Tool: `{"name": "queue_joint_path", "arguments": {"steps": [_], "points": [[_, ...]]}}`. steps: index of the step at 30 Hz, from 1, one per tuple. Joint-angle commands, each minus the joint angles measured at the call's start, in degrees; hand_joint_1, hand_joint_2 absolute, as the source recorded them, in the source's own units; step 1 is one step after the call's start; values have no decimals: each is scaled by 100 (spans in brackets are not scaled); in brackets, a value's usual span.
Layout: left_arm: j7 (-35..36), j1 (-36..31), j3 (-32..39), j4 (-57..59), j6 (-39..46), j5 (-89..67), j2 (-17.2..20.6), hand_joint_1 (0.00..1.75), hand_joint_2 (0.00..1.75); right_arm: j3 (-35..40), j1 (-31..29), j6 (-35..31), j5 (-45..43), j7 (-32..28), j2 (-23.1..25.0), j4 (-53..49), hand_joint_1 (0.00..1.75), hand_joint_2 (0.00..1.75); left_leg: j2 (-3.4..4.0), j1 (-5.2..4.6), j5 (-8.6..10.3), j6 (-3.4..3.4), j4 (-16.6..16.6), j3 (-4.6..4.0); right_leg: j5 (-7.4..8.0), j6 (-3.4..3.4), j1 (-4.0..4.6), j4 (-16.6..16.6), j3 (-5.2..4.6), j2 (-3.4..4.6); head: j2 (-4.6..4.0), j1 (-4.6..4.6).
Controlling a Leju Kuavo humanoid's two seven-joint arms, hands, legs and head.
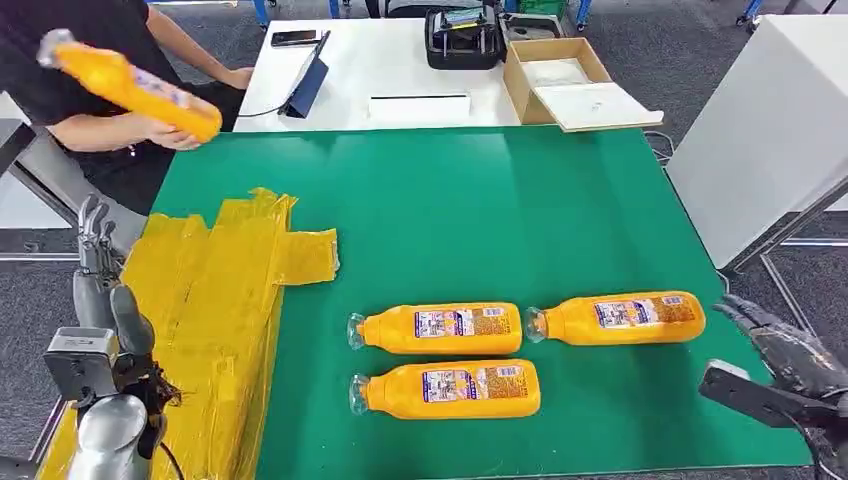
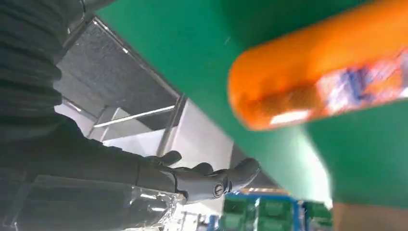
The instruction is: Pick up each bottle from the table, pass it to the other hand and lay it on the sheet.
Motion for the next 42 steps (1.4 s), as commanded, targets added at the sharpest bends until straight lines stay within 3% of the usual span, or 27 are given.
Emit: {"name": "queue_joint_path", "arguments": {"steps": [1,12,25,30,37,42], "points": [[-106,24,82,21,17,265,1,0,0,841,-152,-50,6,87,61,140,0,175,12,3,-6,-18,-3,20,-3,-5,4,-7,20,-4,0,0],[-127,5,6,150,47,432,92,0,0,1011,-197,-142,-136,289,-302,54,0,175,7,-3,-7,-19,0,17,-5,-5,1,-3,20,-9,0,0],[-176,60,16,221,-8,474,61,0,0,757,-315,-213,-241,349,-391,-30,0,175,3,-3,-1,-11,-2,9,0,-3,0,-5,11,-6,0,2],[-207,17,49,212,-26,553,58,0,0,1175,-541,-234,-176,311,-275,191,0,175,13,1,-5,-18,-4,22,0,-5,4,-10,24,-2,0,2],[-207,26,50,210,-28,559,53,0,0,1179,-534,-240,-176,311,-304,187,0,175,5,0,-1,-14,-4,16,-1,-4,3,-8,17,-6,0,0],[-186,159,148,6,60,463,-43,0,0,1946,-1066,-325,119,329,28,656,0,175,25,5,-6,-17,-7,25,4,-5,8,-16,27,11,0,2]]}}
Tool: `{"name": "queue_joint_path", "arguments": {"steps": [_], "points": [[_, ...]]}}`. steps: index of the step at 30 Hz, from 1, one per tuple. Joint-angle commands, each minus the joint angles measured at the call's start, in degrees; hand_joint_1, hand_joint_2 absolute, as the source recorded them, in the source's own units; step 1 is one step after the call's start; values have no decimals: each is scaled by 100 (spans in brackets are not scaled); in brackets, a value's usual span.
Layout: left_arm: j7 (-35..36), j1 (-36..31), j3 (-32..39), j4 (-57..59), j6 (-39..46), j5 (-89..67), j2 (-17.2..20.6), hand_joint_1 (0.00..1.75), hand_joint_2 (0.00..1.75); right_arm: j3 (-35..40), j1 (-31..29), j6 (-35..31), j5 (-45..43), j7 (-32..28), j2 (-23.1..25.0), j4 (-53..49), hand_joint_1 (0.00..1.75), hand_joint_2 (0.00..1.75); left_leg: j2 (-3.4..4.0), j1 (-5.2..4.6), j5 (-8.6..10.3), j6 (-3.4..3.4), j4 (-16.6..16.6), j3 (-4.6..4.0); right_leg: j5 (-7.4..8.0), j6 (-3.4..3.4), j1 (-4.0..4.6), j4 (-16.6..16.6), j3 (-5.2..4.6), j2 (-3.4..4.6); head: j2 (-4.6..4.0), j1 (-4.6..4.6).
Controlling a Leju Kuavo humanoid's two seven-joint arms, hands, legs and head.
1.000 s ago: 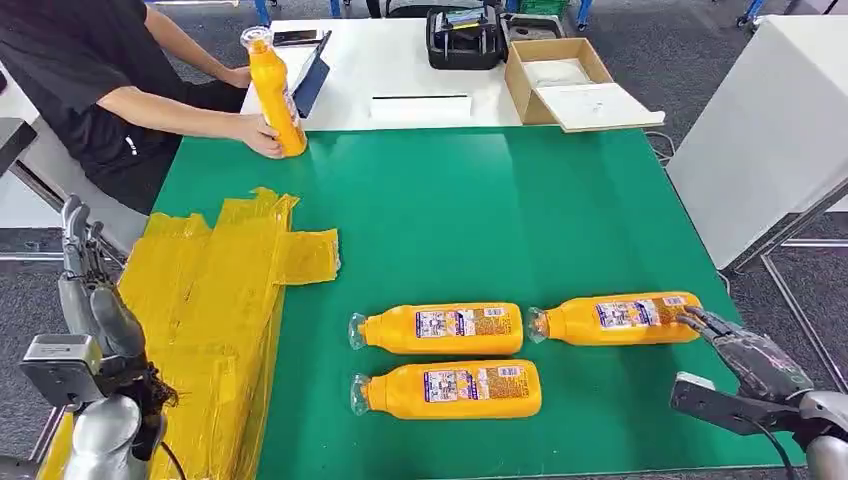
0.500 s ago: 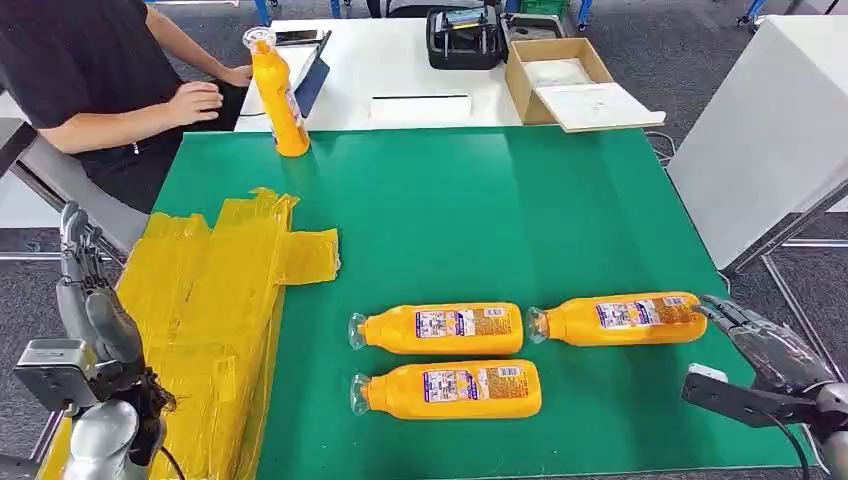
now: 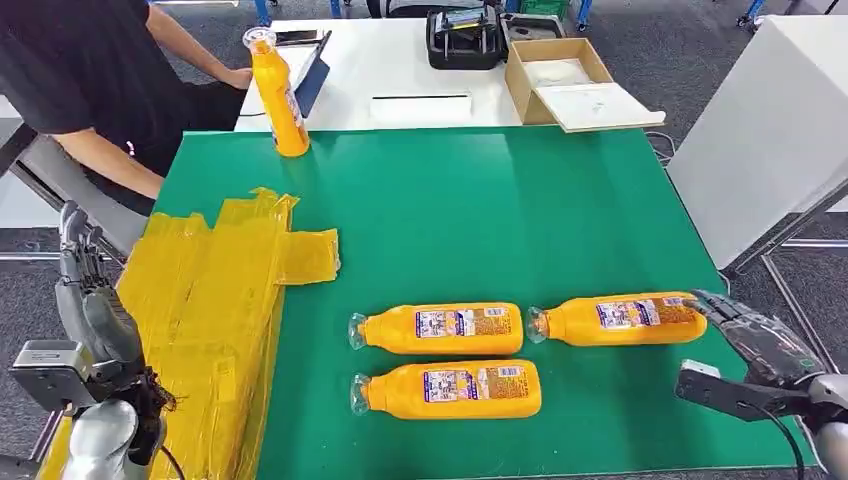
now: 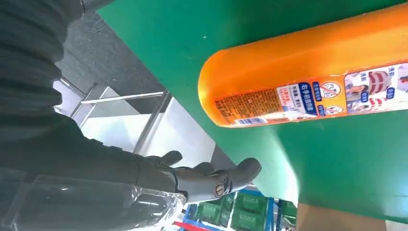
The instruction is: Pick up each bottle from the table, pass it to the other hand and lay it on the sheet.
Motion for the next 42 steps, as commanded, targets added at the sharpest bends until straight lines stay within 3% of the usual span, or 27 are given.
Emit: {"name": "queue_joint_path", "arguments": {"steps": [1,6,13,25,37,42], "points": [[20,40,146,72,88,-88,-102,0,0,988,-837,-87,284,12,619,779,0,175,29,9,-7,-16,-7,25,5,-5,10,-17,23,17,0,0],[10,131,319,32,53,-39,-64,0,0,1905,-2004,-134,244,-160,623,1863,0,175,60,8,-13,-26,-4,39,5,-7,9,-13,29,35,0,0],[-53,-48,236,331,5,-60,-28,0,0,2000,-1931,-218,-17,-91,371,1882,0,175,15,5,1,-24,-2,29,3,-15,5,-8,26,-5,0,2],[-67,47,381,257,8,201,170,0,0,2719,-2848,-14,-67,-230,399,2732,0,175,29,4,0,-21,-2,21,9,-15,2,-4,17,13,0,2],[-143,-9,355,364,-48,325,209,0,0,2927,-2504,42,-341,-96,52,2653,0,175,-2,6,4,-15,-2,12,5,-13,2,-4,15,-10,0,2],[-177,-85,283,483,-61,386,257,0,0,2945,-1986,167,-475,31,-127,2523,0,175,-10,5,3,-20,-4,20,1,-15,2,-5,24,-23,0,0]]}}
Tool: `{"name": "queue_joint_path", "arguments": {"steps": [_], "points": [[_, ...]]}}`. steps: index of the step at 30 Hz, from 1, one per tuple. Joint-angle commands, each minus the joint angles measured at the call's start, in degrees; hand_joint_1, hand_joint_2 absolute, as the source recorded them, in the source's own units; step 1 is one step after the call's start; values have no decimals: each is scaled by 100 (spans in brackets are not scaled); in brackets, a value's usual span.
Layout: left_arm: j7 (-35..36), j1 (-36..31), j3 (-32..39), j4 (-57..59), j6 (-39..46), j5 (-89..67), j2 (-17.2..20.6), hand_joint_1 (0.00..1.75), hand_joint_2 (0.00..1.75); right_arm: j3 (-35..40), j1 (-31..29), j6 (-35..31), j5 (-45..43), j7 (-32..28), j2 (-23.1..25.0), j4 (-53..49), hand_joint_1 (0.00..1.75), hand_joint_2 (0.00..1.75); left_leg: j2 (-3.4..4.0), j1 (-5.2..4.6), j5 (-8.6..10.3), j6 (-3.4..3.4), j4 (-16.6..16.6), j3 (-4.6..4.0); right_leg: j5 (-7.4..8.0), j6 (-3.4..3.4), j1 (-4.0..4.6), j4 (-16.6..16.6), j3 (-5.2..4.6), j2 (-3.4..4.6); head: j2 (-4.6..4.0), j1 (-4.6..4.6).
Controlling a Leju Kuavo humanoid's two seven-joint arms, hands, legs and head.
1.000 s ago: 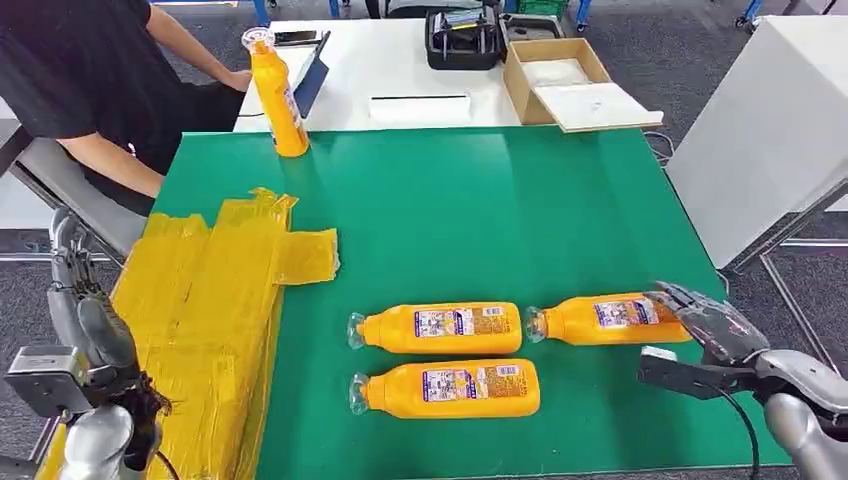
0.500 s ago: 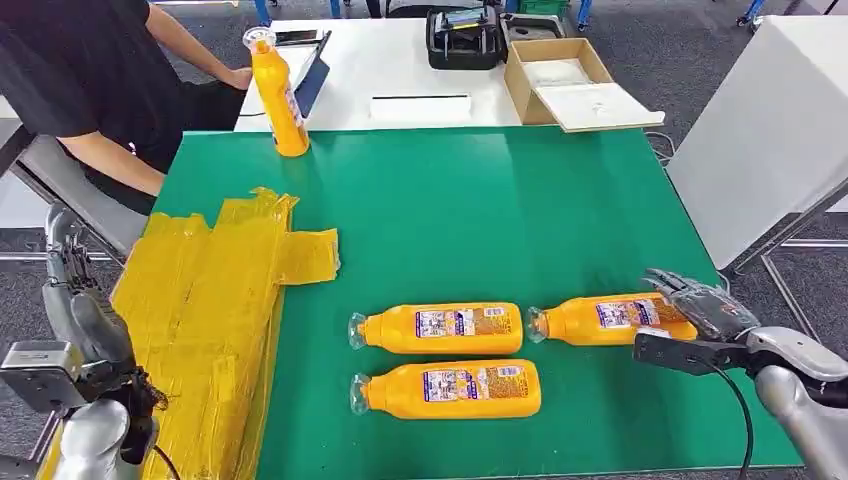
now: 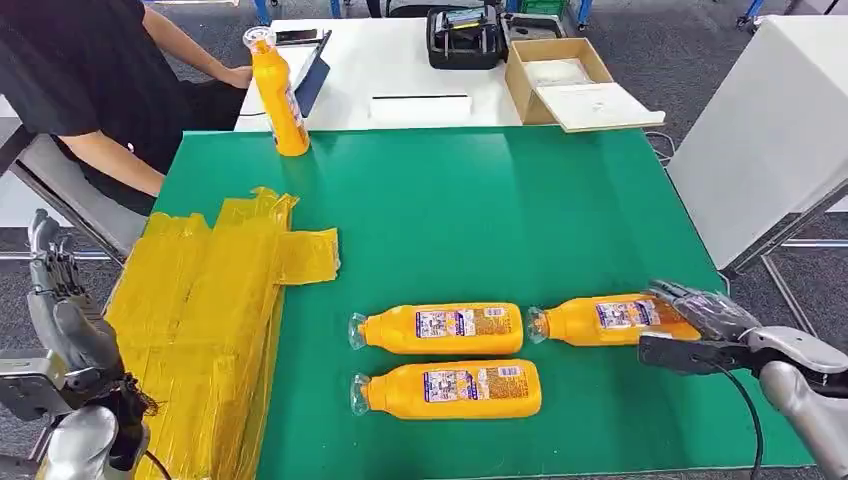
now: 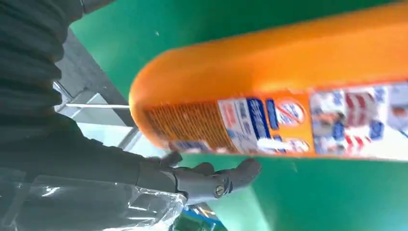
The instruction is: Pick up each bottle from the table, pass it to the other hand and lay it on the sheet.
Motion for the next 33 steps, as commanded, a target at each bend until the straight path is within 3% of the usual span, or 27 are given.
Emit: {"name": "queue_joint_path", "arguments": {"steps": [1,13,14,15,18,33], "points": [[-40,-189,-32,456,-19,70,77,0,0,283,508,120,-144,156,-91,145,0,175,-7,5,-2,-14,-5,19,-4,-4,6,-9,23,-18,0,0],[-38,29,-33,213,125,92,-20,0,0,367,499,69,177,252,154,483,0,175,4,6,-6,-17,-5,27,-1,-5,8,-12,28,-8,0,0],[-32,24,-49,204,109,76,-54,0,0,323,641,25,171,251,154,460,150,175,0,5,-5,-13,-6,25,-2,-4,7,-13,26,-10,0,0],[-26,-27,-70,240,91,61,-50,0,0,258,809,43,149,267,99,324,169,175,2,5,-9,-21,-8,38,-6,-5,8,-15,39,-14,0,-2],[-7,-148,-91,324,97,55,-8,0,0,37,1159,4,167,381,109,63,171,175,-21,10,-6,-21,-7,35,-9,-6,13,-18,42,-36,0,-2],[113,-106,-143,176,133,53,-44,0,0,-345,1455,75,452,522,322,-84,175,175,-14,9,-7,-23,-7,61,-7,-7,14,-17,63,-29,0,0]]}}
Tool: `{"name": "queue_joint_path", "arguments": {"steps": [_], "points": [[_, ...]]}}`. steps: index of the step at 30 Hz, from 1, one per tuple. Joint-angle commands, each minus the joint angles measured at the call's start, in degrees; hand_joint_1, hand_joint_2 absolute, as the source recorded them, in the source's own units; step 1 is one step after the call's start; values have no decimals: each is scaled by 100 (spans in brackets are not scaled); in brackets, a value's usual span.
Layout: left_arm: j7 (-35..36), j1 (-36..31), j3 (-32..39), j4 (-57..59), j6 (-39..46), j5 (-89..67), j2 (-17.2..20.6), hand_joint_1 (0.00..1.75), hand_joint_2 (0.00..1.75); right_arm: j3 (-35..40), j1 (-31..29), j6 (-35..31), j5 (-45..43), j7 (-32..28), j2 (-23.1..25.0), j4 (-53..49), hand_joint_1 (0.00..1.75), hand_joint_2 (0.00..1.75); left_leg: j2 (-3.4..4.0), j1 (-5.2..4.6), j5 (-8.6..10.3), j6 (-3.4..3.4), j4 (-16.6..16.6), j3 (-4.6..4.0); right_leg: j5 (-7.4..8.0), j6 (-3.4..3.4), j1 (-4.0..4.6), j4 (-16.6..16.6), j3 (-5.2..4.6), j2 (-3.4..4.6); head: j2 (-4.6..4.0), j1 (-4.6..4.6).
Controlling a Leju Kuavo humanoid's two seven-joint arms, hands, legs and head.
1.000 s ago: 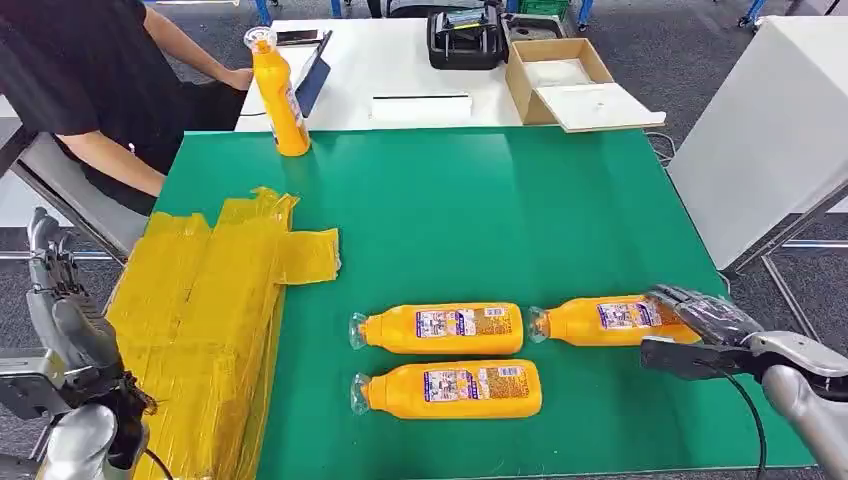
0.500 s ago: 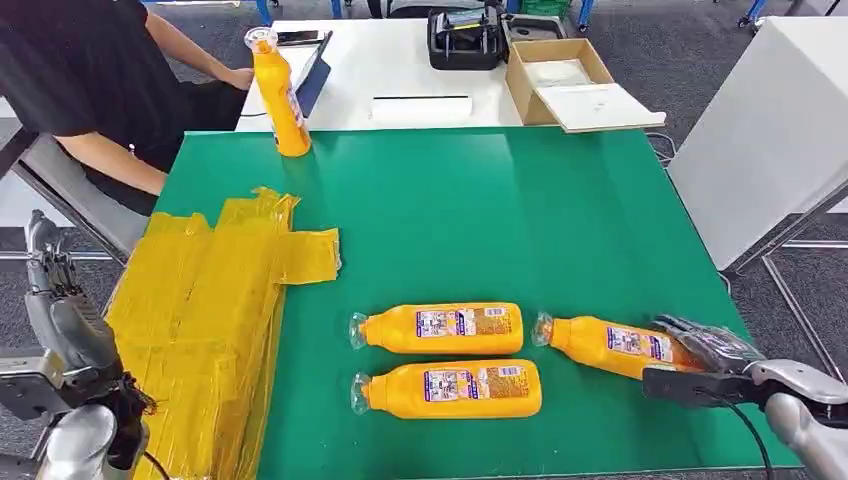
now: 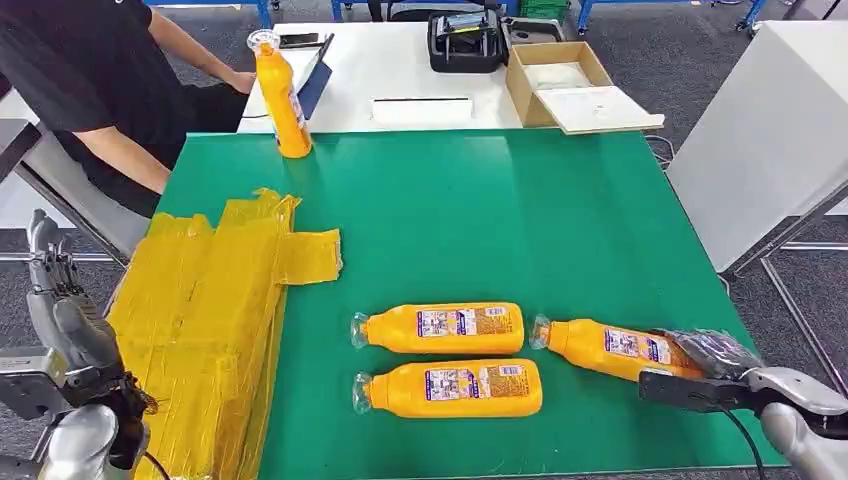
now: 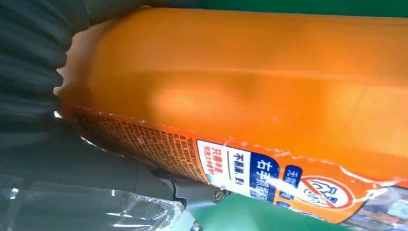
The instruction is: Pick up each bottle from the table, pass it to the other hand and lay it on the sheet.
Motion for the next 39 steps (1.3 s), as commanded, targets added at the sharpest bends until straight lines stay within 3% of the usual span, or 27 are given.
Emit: {"name": "queue_joint_path", "arguments": {"steps": [1,8,11,13,18,21,22,26,29,34,36,39], "points": [[114,-144,-132,175,4,4,-118,0,0,-253,548,150,179,-11,341,17,175,175,-11,9,-1,-16,-6,16,-3,-6,9,-12,22,-23,0,0],[130,-107,-40,198,-133,-65,-237,0,0,-826,702,1,-24,-10,354,-614,175,175,-16,7,-1,-23,-9,25,-6,-6,8,-15,32,-34,0,0],[281,68,51,160,-576,37,-233,0,0,-1331,942,109,-255,65,-96,-1524,175,175,-1,-1,-4,-16,-3,16,-7,-3,0,-1,18,-14,0,0],[254,173,207,100,-817,70,-287,0,0,-1980,1411,452,-534,137,-479,-2398,175,175,0,-8,-4,-13,1,3,-8,-2,-7,8,4,-11,0,2],[256,166,268,76,-887,44,-325,0,0,-2203,1554,609,-467,142,-391,-2526,175,175,7,-10,-18,-24,10,-11,-17,-5,-6,13,-5,-17,0,-2],[308,276,352,-38,-1006,222,-223,0,0,-2941,2056,592,-1024,164,-932,-3333,175,175,3,-8,-6,-12,-1,-26,-5,-4,-7,4,-21,-11,0,0],[332,301,430,-64,-1128,348,-199,0,175,-3537,2374,825,-1295,297,-1163,-3793,175,175,2,-12,-11,-16,8,-29,-13,-5,-11,16,-26,-17,0,0],[374,195,560,95,-1526,492,-210,0,175,-5275,2918,1519,-1902,505,-1625,-4415,175,175,-23,-24,-6,-11,12,-51,-17,-2,-24,28,-47,-40,0,-2],[376,198,508,209,-1649,520,-223,0,175,-5689,2935,1568,-1879,493,-1459,-4447,175,175,-12,-20,-11,-15,8,-35,-18,-3,-20,17,-31,-36,0,-2],[406,246,323,283,-2043,663,-413,0,175,-5720,2832,1091,-1350,187,-723,-4225,175,175,-13,-3,-3,-14,-11,-21,-5,-3,-1,-12,-16,-29,0,0],[403,265,93,347,-2394,675,-520,0,175,-5226,2552,728,-802,125,-492,-3881,175,175,-11,2,0,-11,-17,-18,1,-3,5,-24,-12,-26,0,-2],[387,395,-188,177,-2915,821,-666,0,175,-4281,1837,66,-98,-71,464,-3428,175,175,-2,10,-2,-15,-27,3,7,-4,14,-45,13,-21,0,0]]}}
